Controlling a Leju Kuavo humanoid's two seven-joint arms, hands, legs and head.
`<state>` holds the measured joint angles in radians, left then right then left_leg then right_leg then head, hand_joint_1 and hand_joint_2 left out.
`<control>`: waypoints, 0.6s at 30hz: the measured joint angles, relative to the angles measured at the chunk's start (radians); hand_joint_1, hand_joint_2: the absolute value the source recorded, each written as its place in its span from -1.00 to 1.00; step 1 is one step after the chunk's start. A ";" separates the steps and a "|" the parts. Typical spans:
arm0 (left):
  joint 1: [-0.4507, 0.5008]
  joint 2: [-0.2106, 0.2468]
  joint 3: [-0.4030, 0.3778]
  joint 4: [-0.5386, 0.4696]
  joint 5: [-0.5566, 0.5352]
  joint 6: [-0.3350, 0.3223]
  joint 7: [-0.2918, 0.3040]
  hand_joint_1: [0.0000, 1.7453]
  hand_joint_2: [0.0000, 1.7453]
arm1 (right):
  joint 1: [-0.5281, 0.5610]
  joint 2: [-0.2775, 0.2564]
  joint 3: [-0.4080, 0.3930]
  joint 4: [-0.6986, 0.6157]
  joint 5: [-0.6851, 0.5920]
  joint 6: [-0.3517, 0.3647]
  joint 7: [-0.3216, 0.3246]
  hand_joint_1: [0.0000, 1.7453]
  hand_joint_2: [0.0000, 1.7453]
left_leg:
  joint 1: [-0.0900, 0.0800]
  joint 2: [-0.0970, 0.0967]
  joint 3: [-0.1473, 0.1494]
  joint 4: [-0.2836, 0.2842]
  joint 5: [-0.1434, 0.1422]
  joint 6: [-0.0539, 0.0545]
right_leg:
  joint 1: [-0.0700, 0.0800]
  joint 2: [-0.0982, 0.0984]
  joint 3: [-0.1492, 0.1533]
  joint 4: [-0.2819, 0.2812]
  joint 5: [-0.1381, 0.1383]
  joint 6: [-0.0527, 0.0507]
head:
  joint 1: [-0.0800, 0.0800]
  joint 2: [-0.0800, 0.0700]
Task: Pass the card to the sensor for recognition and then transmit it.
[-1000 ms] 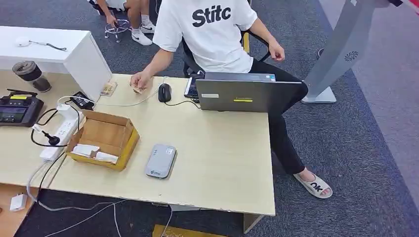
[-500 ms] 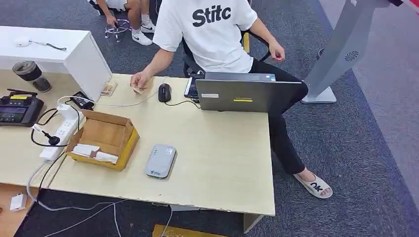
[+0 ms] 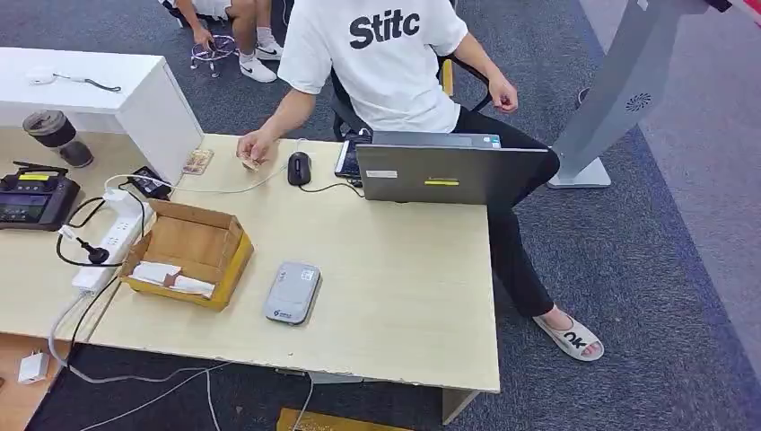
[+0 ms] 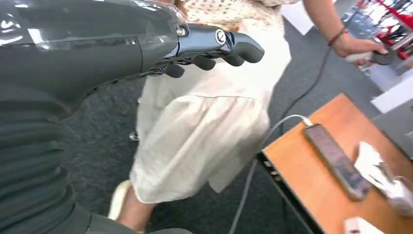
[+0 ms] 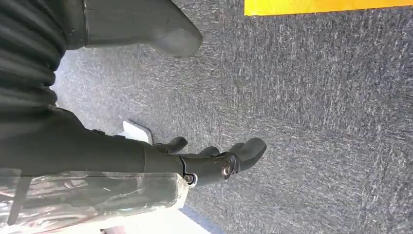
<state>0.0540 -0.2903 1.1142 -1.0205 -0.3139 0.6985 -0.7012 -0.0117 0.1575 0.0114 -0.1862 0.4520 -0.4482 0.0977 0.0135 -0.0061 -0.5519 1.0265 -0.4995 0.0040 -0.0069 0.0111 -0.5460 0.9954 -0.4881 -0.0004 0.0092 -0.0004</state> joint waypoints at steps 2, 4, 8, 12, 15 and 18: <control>0.009 -0.001 -0.019 -0.021 0.005 0.000 0.000 -1.00 1.00 | 0.000 0.000 0.000 0.000 0.000 0.000 0.000 -1.00 1.00 | 0.000 0.000 0.000 0.000 0.000 0.000 | 0.000 0.000 0.000 0.000 0.000 0.000 | 0.000 0.000; 0.025 -0.002 -0.054 -0.059 0.032 0.000 0.000 -1.00 1.00 | 0.000 0.000 0.000 0.000 0.000 -0.002 0.000 -1.00 1.00 | 0.000 0.000 0.000 0.000 0.000 0.000 | 0.000 0.000 0.000 0.000 0.000 0.000 | 0.000 0.000; 0.061 -0.006 -0.130 -0.130 0.054 0.000 0.000 -1.00 1.00 | 0.000 0.000 0.000 0.000 0.000 -0.003 0.000 -1.00 1.00 | 0.000 0.000 0.000 0.000 0.000 0.000 | 0.000 0.000 0.000 0.000 0.000 0.000 | 0.000 0.000; 0.092 -0.011 -0.191 -0.191 0.065 -0.003 0.000 -1.00 1.00 | 0.000 0.000 -0.004 0.000 0.001 -0.003 -0.001 -1.00 1.00 | 0.000 0.000 0.000 0.000 0.000 0.000 | 0.000 0.000 0.000 0.000 0.000 0.000 | 0.000 0.000; 0.111 -0.011 -0.227 -0.241 0.070 -0.022 0.000 -1.00 1.00 | 0.000 0.000 -0.005 0.000 0.001 -0.003 -0.003 -1.00 1.00 | 0.000 0.000 0.000 0.000 0.000 0.000 | 0.000 0.000 0.000 0.000 0.000 0.000 | 0.000 0.000; 0.131 -0.014 -0.258 -0.290 0.066 -0.032 0.000 -1.00 1.00 | 0.000 0.001 -0.006 0.000 0.002 -0.003 -0.003 -1.00 1.00 | 0.000 0.000 0.000 0.000 0.000 0.000 | 0.000 0.000 0.000 0.000 0.000 0.000 | 0.000 0.000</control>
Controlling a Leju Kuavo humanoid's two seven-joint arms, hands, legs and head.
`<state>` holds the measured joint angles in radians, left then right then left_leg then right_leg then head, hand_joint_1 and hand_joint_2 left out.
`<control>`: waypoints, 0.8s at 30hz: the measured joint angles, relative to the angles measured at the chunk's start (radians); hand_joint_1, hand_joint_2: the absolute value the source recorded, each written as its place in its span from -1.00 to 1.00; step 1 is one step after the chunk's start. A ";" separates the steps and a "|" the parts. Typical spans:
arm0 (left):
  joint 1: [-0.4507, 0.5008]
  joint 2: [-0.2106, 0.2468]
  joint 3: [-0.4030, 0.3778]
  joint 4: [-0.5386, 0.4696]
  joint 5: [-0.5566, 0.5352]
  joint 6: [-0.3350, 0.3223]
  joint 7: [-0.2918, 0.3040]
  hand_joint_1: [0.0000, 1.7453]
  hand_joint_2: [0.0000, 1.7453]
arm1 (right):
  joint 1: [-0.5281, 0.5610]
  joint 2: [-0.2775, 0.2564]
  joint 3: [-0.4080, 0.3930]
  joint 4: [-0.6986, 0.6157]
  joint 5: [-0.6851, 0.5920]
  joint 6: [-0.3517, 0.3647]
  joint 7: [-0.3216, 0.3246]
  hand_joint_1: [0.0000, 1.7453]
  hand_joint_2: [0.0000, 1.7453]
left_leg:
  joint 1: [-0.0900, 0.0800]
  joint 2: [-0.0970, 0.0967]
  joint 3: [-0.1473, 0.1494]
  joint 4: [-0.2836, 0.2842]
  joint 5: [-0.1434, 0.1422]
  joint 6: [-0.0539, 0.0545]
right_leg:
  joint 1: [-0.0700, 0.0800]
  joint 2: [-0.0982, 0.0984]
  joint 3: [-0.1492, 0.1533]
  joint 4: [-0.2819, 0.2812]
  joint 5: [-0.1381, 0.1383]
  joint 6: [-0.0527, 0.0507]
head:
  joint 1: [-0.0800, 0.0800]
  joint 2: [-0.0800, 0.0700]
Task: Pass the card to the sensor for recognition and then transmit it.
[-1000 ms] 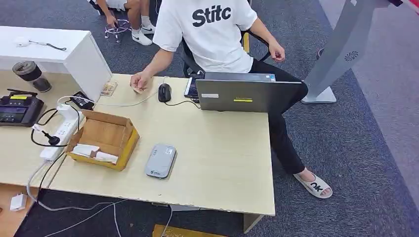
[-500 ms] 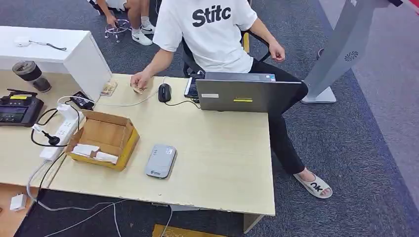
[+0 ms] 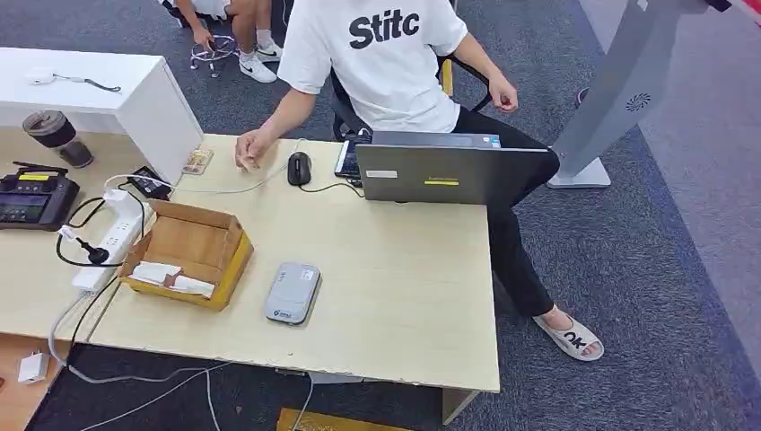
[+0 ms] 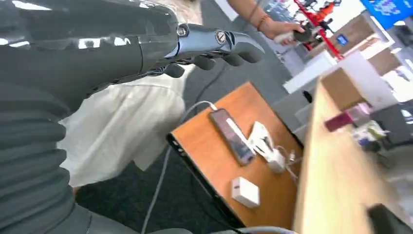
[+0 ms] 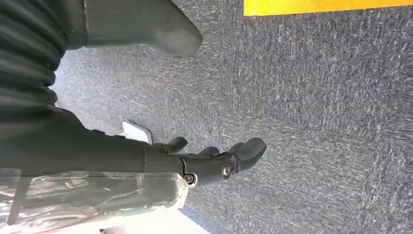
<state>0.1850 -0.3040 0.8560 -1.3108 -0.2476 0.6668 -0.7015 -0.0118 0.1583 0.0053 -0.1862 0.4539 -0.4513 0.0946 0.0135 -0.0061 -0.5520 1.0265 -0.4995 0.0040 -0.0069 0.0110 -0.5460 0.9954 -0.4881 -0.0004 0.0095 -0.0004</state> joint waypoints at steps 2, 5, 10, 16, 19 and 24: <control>0.013 -0.003 -0.016 -0.037 0.005 -0.012 0.000 -1.00 1.00 | 0.000 0.000 -0.001 0.000 0.000 0.000 0.000 -1.00 1.00 | 0.000 0.000 0.000 0.000 0.000 0.000 | 0.000 0.000 0.000 0.000 0.000 0.000 | 0.000 0.000; 0.033 -0.015 -0.038 -0.117 0.006 -0.034 0.000 -1.00 1.00 | 0.000 0.001 -0.005 0.000 0.001 -0.001 0.000 -1.00 1.00 | 0.000 0.000 0.000 0.000 0.000 0.000 | 0.000 0.000 0.000 0.000 0.000 0.000 | 0.000 0.000; 0.044 -0.022 -0.052 -0.166 0.007 -0.040 0.000 -1.00 1.00 | 0.000 0.001 -0.008 0.000 0.001 -0.002 0.000 -1.00 1.00 | 0.000 0.000 0.000 0.000 0.000 0.000 | 0.000 0.000 0.000 0.000 0.000 0.000 | 0.000 0.000; 0.051 -0.027 -0.057 -0.203 0.008 -0.040 0.000 -1.00 1.00 | 0.000 0.001 -0.009 0.000 0.001 -0.002 0.000 -1.00 1.00 | 0.000 0.000 0.000 0.000 0.000 0.000 | 0.000 0.000 0.000 0.000 0.000 0.000 | 0.000 0.000; 0.054 -0.027 -0.058 -0.212 0.008 -0.042 0.000 -1.00 1.00 | 0.000 0.002 -0.009 0.000 0.001 -0.002 0.000 -1.00 1.00 | 0.000 0.000 0.000 0.000 0.000 0.000 | 0.000 0.000 0.000 0.000 0.000 0.000 | 0.000 0.000; 0.073 -0.032 -0.075 -0.285 0.030 -0.092 0.000 -1.00 1.00 | 0.000 0.002 -0.009 0.000 0.005 -0.004 0.002 -1.00 1.00 | 0.000 0.000 0.000 0.000 0.000 0.000 | 0.000 0.000 0.000 0.000 0.000 0.000 | 0.000 0.000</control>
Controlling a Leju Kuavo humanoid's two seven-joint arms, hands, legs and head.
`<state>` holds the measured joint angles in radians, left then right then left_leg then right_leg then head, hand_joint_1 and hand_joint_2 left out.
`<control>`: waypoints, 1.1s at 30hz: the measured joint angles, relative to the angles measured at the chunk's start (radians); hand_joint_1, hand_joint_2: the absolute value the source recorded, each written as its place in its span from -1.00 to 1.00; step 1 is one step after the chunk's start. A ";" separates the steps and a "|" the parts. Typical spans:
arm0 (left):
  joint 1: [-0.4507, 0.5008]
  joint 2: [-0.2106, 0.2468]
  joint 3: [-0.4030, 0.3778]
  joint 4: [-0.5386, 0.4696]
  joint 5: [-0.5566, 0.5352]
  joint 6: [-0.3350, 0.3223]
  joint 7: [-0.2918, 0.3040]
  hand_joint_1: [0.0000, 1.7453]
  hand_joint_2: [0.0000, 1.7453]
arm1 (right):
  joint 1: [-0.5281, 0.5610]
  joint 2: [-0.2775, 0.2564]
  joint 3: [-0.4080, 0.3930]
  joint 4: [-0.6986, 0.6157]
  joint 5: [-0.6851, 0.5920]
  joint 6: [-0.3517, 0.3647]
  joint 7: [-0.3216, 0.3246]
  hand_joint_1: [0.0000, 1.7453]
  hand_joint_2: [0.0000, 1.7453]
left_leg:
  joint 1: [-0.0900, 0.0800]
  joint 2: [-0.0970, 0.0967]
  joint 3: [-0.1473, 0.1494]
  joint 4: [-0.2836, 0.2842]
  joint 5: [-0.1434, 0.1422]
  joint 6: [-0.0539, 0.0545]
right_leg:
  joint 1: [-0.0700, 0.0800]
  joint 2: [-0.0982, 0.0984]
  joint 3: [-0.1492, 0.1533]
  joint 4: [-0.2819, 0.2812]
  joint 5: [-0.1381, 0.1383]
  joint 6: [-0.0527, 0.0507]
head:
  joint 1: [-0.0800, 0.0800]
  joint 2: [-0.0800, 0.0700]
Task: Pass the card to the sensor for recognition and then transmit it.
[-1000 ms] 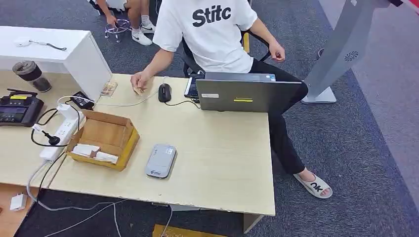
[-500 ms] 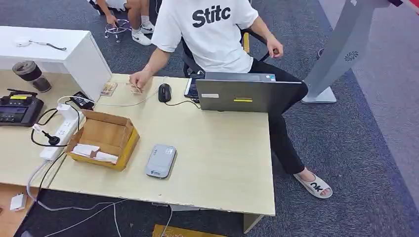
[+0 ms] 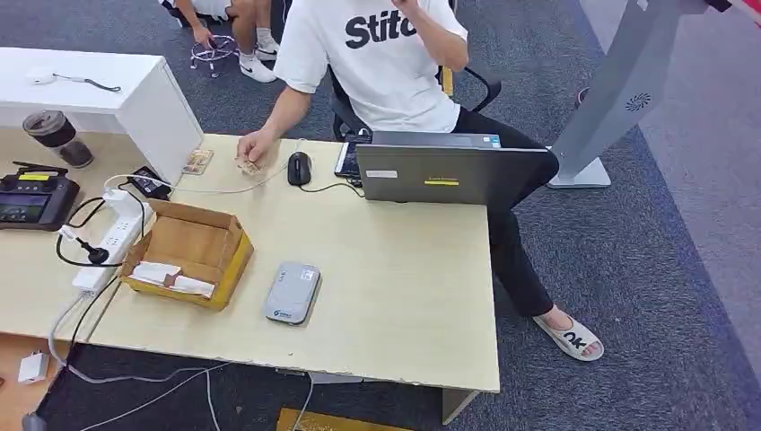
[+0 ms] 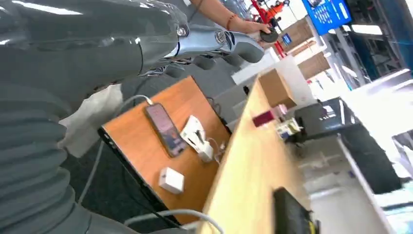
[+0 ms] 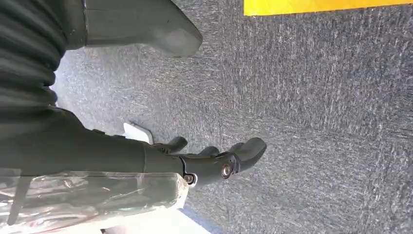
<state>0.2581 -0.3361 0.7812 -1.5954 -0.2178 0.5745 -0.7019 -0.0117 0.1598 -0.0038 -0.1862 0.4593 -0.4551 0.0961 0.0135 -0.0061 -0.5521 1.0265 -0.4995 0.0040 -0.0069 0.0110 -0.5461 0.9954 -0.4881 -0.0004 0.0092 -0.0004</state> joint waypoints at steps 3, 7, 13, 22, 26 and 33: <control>0.023 -0.003 -0.035 -0.078 -0.013 -0.012 0.000 -1.00 1.00 | 0.000 0.000 0.000 0.000 0.012 -0.001 0.003 -1.00 1.00 | 0.000 0.000 0.000 0.000 0.000 0.000 | 0.000 0.000 0.000 0.000 0.000 0.000 | 0.000 0.000; 0.036 -0.004 -0.069 -0.148 -0.053 -0.032 0.000 -1.00 1.00 | -0.001 0.000 -0.001 0.000 0.014 0.000 0.008 -1.00 1.00 | 0.000 0.000 0.000 0.000 0.000 0.000 | 0.000 0.000 0.000 0.000 0.000 0.000 | 0.000 0.000; 0.018 -0.002 -0.067 -0.174 -0.167 -0.128 0.003 -1.00 1.00 | -0.001 0.001 -0.002 0.000 0.032 0.005 0.021 -1.00 1.00 | 0.000 0.000 0.000 0.000 0.000 0.000 | 0.000 0.000 0.000 0.000 0.000 0.000 | 0.000 0.000; -0.028 0.012 -0.053 -0.166 -0.233 -0.152 0.031 -1.00 1.00 | -0.004 0.001 -0.003 0.000 0.050 0.010 0.026 -1.00 1.00 | 0.000 0.000 0.000 0.000 0.000 0.000 | 0.000 0.000 0.000 0.000 0.000 0.000 | 0.000 0.000; -0.037 0.016 -0.053 -0.162 -0.241 -0.148 0.034 -1.00 1.00 | -0.004 0.001 -0.003 0.000 0.050 0.010 0.026 -1.00 1.00 | 0.000 0.000 0.000 0.000 0.000 0.000 | 0.000 0.000 0.000 0.000 0.000 0.000 | 0.000 0.000; -0.055 0.046 -0.068 -0.139 -0.296 -0.136 0.055 -1.00 1.00 | -0.004 0.000 -0.003 0.000 0.084 0.027 0.022 -1.00 1.00 | 0.000 0.000 0.000 0.000 0.000 0.000 | 0.000 0.000 -0.001 0.000 0.001 -0.001 | 0.000 0.000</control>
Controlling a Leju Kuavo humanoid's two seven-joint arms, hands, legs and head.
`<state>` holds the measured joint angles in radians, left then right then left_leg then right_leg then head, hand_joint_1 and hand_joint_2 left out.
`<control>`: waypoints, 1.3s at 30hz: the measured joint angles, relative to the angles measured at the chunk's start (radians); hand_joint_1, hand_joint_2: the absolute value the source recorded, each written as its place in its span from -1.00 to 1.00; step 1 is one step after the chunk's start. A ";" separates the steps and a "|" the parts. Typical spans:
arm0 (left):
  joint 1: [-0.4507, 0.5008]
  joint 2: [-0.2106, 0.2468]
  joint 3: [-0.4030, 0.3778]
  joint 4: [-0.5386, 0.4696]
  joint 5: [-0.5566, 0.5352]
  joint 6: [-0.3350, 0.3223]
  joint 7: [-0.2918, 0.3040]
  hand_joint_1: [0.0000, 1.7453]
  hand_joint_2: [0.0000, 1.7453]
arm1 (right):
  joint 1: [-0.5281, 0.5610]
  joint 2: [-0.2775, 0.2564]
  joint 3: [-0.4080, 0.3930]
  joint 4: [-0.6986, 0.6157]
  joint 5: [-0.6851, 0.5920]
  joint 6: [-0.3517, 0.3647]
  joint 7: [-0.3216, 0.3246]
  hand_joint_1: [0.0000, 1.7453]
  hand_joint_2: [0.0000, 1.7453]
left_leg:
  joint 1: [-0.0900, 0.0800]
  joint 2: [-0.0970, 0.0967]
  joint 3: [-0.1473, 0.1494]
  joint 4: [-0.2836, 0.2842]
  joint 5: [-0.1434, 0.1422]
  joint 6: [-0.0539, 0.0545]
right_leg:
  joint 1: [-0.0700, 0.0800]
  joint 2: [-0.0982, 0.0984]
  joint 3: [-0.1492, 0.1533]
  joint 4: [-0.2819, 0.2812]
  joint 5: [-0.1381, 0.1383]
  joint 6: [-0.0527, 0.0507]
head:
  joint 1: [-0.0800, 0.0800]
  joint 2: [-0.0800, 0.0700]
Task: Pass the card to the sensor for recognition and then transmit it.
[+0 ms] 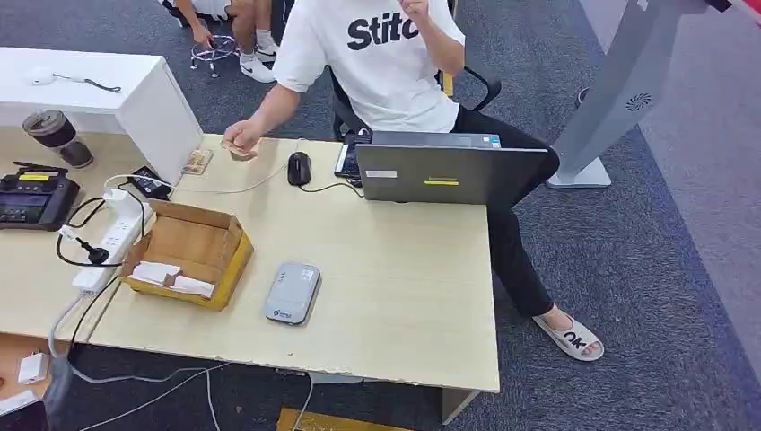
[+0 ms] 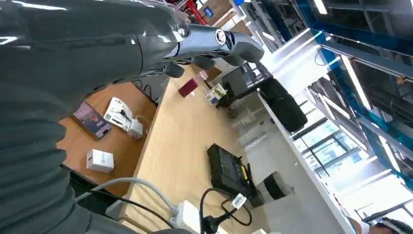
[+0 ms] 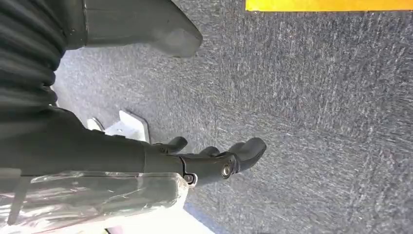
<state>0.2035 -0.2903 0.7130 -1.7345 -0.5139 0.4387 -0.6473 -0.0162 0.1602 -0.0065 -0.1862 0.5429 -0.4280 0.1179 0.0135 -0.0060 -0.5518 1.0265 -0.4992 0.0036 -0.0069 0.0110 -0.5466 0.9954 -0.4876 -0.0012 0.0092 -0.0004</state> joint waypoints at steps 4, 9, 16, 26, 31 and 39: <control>-0.013 0.046 -0.027 0.028 -0.057 0.029 0.042 -1.00 1.00 | -0.001 0.000 0.000 0.000 0.013 0.014 0.003 -1.00 1.00 | 0.000 0.000 0.000 0.000 0.000 -0.001 | 0.000 0.000 0.000 0.000 0.000 0.000 | 0.000 0.000; -0.033 0.108 -0.057 0.073 -0.100 0.053 0.075 -1.00 1.00 | -0.002 0.000 0.005 0.000 0.025 0.021 0.011 -1.00 1.00 | 0.000 0.000 0.000 0.000 0.001 -0.001 | 0.000 0.000 0.000 0.000 0.000 0.000 | 0.000 0.000; -0.055 0.167 -0.100 0.126 -0.137 0.090 0.108 -1.00 1.00 | -0.006 0.000 0.009 0.000 0.038 0.031 0.014 -1.00 1.00 | 0.000 0.000 0.000 0.000 0.001 0.000 | 0.000 0.000 0.000 0.000 0.001 -0.001 | 0.000 0.000; -0.083 0.247 -0.186 0.168 -0.233 0.173 0.178 -1.00 1.00 | -0.008 0.000 0.026 0.000 0.067 0.037 0.019 -1.00 1.00 | 0.000 0.000 0.000 0.000 0.001 -0.001 | 0.000 0.000 -0.001 0.000 0.001 -0.001 | 0.000 0.000; -0.103 0.288 -0.230 0.194 -0.260 0.191 0.215 -1.00 1.00 | -0.010 -0.001 0.030 0.000 0.073 0.045 0.019 -1.00 1.00 | 0.000 0.000 0.000 0.000 0.002 0.000 | 0.000 0.000 0.000 0.000 0.001 -0.001 | 0.000 0.000; -0.135 0.327 -0.289 0.229 -0.304 0.217 0.255 -1.00 1.00 | -0.012 -0.001 0.032 0.000 0.082 0.051 0.022 -1.00 1.00 | 0.000 0.000 -0.001 0.000 0.002 0.000 | 0.000 0.000 -0.001 0.000 0.001 -0.001 | 0.000 0.000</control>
<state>0.0686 0.0370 0.4238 -1.5057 -0.8175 0.6562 -0.3925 -0.0280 0.1595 0.0256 -0.1862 0.6253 -0.3769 0.1400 0.0138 -0.0059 -0.5525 1.0266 -0.4975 0.0032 -0.0066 0.0112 -0.5472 0.9956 -0.4864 -0.0024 0.0092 -0.0004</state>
